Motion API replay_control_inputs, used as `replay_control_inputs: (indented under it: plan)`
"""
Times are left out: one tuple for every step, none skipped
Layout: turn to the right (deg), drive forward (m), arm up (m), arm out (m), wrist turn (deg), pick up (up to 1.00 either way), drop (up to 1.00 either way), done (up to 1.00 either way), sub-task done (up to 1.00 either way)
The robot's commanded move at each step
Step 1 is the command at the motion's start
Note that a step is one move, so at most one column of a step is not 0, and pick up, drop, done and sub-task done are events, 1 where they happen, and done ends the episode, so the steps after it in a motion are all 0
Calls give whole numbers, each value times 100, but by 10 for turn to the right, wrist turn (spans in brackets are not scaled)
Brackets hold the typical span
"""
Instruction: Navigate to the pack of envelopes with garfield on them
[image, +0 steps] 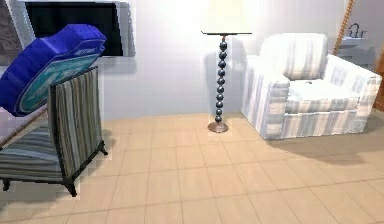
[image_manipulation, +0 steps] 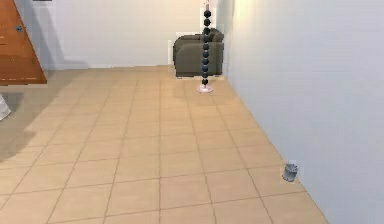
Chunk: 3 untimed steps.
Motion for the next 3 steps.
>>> replay_control_inputs:
  plan:
    - [-270,0,0,0,0,0,0,0,0]
    - [0,35,0,0,0,0,0,0,0]
    - [-450,0,0,0,0,0,0,0,0]
